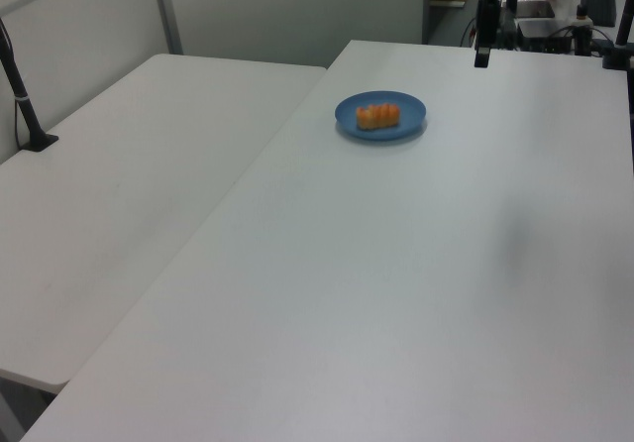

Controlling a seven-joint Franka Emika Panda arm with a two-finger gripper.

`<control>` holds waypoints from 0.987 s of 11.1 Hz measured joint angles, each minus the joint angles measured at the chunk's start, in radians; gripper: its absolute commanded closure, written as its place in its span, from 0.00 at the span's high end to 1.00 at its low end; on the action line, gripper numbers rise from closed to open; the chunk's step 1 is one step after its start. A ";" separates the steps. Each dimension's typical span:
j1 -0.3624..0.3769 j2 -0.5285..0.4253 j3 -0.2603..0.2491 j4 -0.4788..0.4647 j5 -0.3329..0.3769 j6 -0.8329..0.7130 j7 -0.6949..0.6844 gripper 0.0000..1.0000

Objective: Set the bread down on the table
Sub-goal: 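Move the open gripper over the orange bread roll on the blue plate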

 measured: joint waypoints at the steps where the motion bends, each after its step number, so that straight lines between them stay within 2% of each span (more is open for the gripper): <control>1: -0.001 0.014 -0.012 0.006 0.000 0.004 -0.036 1.00; 4: -0.009 0.107 -0.065 0.085 0.000 0.012 -0.178 1.00; 8: -0.071 0.337 -0.076 0.346 0.000 0.047 -0.240 1.00; 11: -0.124 0.456 -0.077 0.410 0.040 0.261 -0.277 1.00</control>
